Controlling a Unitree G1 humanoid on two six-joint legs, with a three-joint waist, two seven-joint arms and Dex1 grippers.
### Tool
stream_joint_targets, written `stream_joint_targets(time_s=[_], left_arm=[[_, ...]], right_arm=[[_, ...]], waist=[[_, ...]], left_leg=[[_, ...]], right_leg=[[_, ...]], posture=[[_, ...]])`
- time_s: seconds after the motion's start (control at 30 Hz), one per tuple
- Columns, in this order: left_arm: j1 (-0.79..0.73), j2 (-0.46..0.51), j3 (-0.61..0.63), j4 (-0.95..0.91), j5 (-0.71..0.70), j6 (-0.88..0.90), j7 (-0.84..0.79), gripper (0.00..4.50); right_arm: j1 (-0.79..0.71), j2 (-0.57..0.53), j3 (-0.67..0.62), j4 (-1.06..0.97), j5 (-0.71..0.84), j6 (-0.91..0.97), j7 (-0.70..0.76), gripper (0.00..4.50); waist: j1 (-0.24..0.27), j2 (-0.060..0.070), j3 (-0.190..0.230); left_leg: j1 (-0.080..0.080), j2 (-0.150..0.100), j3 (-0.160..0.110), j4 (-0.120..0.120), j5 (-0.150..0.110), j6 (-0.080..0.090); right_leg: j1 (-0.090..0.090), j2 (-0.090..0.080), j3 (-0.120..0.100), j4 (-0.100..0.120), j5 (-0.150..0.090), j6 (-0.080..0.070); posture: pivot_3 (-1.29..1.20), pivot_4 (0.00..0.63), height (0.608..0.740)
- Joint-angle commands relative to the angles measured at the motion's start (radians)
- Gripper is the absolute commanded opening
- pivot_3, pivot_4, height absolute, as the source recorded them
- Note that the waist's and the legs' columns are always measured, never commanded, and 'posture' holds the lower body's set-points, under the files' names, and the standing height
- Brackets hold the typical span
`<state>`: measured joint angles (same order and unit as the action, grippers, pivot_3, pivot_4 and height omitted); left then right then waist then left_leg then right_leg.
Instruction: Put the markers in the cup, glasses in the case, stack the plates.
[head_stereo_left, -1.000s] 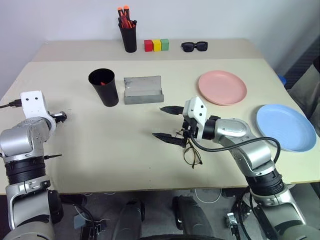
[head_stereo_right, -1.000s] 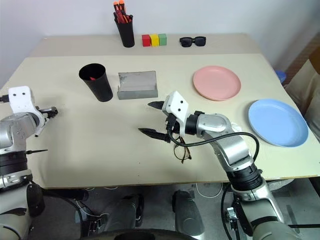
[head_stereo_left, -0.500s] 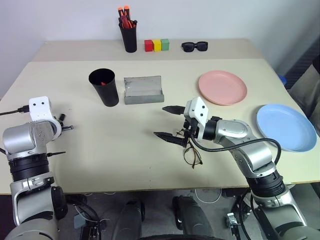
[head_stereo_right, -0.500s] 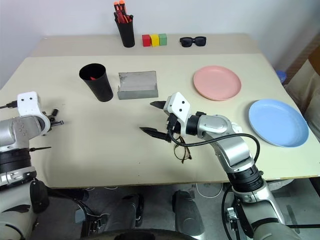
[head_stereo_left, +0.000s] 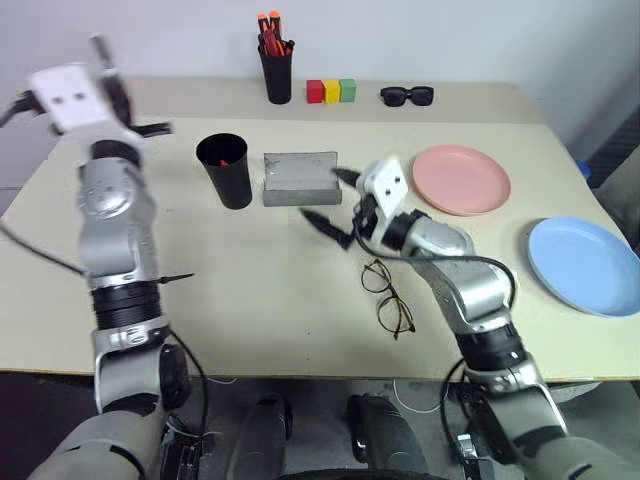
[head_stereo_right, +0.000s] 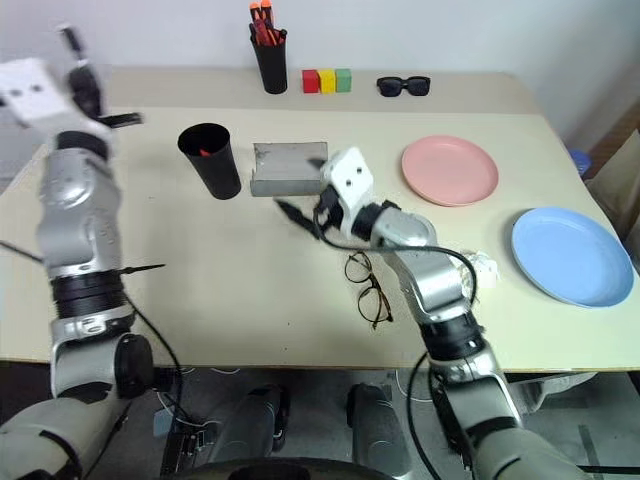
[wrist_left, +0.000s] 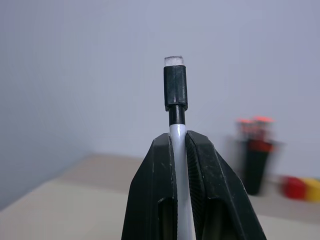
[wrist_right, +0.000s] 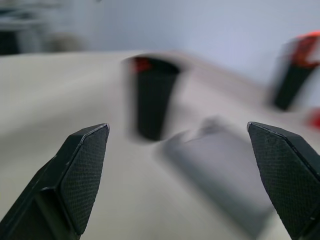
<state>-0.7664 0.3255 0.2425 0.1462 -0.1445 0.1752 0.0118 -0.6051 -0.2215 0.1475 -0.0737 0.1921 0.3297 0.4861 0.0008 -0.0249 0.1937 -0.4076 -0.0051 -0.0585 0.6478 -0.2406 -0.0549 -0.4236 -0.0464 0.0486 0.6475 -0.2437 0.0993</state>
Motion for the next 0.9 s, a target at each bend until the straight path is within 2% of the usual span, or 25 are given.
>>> stream_joint_targets(time_s=[0.03, 0.23, 0.43, 0.53, 0.73, 0.9], left_arm=[[-0.038, -0.02, -0.033, 0.077, 0.023, -0.09, -0.024, 0.13], [-0.068, -0.062, -0.072, 0.21, 0.055, -0.187, -0.026, 0.13], [-0.07, -0.085, -0.057, 0.246, 0.048, -0.185, -0.003, 0.13], [-0.065, -0.085, -0.055, 0.241, 0.058, -0.183, 0.019, 1.21], [-0.051, -0.089, -0.059, 0.219, 0.076, -0.183, 0.057, 4.2], [-0.073, -0.119, -0.052, 0.14, 0.04, -0.131, 0.064, 4.2]], right_arm=[[-0.004, 0.027, -0.012, -0.003, -0.02, -0.044, -0.037, 4.5], [0.017, 0.055, 0.003, -0.016, -0.032, -0.05, -0.048, 4.5], [0.036, 0.065, 0.006, -0.038, -0.031, -0.045, -0.051, 4.5], [0.04, 0.066, 0.008, -0.042, -0.029, -0.044, -0.048, 4.5], [0.038, 0.065, 0.01, -0.038, -0.024, -0.044, -0.036, 4.5], [0.044, 0.062, 0.01, -0.042, -0.024, -0.04, -0.029, 4.5]], waist=[[-0.01, 0.0, 0.0], [-0.022, 0.0, 0.0], [-0.019, 0.0, 0.0], [-0.019, 0.0, 0.0], [-0.019, 0.0, 0.0], [-0.018, 0.0, 0.0]], left_leg=[[0.0, 0.0, 0.0, 0.0, 0.0, 0.0], [0.0, 0.0, 0.0, -0.001, 0.0, 0.0], [0.0, 0.0, 0.0, 0.0, 0.0, 0.0], [0.0, 0.0, -0.001, 0.0, 0.0, 0.0], [0.0, 0.0, -0.001, 0.0, 0.0, 0.0], [0.0, 0.0, -0.001, 0.0, 0.0, 0.0]], right_leg=[[-0.001, 0.0, 0.0, 0.0, 0.0, 0.0], [-0.001, 0.001, 0.0, 0.001, 0.0, 0.0], [-0.001, 0.001, 0.0, 0.001, 0.0, 0.0], [-0.001, 0.001, 0.0, 0.001, 0.0, 0.0], [-0.001, 0.001, 0.0, 0.001, 0.0, 0.0], [-0.001, 0.001, 0.0, 0.001, 0.0, 0.0]], posture=[[0.0, 0.15, 0.74], [0.0, 0.15, 0.74], [0.0, 0.15, 0.74], [0.0, 0.15, 0.74], [0.0, 0.15, 0.74], [0.0, 0.15, 0.74]])
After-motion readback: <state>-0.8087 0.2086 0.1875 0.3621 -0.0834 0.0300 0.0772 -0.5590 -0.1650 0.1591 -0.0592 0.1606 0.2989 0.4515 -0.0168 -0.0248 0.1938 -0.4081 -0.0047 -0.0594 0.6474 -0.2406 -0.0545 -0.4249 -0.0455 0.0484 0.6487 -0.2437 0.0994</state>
